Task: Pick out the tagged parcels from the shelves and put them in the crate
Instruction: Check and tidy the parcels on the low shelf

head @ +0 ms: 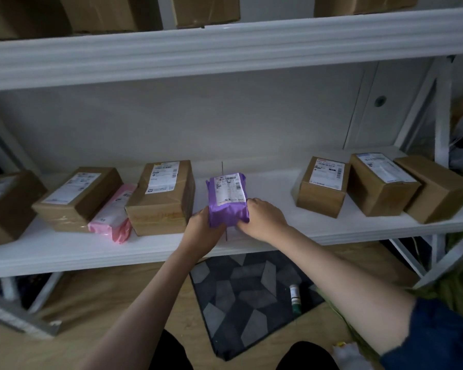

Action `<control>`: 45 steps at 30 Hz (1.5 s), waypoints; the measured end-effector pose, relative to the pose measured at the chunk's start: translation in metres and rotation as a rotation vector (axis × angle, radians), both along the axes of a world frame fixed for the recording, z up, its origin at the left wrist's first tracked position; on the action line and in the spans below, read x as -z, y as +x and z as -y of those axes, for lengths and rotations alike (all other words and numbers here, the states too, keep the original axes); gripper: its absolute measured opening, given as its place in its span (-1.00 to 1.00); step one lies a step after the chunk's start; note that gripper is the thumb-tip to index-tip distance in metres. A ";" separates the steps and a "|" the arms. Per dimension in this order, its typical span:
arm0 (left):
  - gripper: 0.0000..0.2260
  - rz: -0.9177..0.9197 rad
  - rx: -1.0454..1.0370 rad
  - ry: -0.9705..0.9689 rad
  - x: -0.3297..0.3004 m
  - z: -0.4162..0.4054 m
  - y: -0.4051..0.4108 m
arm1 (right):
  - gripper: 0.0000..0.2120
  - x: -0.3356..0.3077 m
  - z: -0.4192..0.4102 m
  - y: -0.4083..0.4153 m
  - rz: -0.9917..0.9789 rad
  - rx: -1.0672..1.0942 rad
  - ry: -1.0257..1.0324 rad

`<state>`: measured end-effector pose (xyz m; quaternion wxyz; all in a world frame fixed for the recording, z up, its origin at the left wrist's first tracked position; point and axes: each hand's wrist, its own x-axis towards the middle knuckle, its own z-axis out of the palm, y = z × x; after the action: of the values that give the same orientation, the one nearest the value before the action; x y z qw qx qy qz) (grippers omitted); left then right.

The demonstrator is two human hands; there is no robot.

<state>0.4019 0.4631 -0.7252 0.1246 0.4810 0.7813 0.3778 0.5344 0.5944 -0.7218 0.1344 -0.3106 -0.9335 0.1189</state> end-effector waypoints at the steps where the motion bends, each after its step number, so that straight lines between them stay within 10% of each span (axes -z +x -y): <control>1: -0.78 0.001 -0.016 -0.026 0.001 0.000 -0.003 | -0.71 0.001 0.001 -0.003 0.013 0.009 0.010; 15: -0.88 -0.075 -0.139 -0.189 -0.006 0.000 0.000 | -0.83 0.000 0.001 0.005 0.023 -0.014 -0.025; 24: -0.52 -0.324 -0.264 -0.207 -0.021 0.027 0.072 | -0.73 -0.015 -0.025 0.135 -0.063 0.115 -0.093; 34: -0.43 -0.360 0.178 -0.283 -0.017 -0.111 0.122 | -0.68 -0.018 -0.071 0.225 -0.115 0.387 -0.157; 45: -0.35 -0.068 0.333 -0.141 -0.009 -0.201 0.097 | -0.48 -0.007 -0.123 0.185 -0.157 0.232 -0.163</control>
<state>0.4993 0.6645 -0.7166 0.1926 0.6061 0.7192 0.2797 0.7195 0.7178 -0.7146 0.1942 -0.4161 -0.8651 0.2018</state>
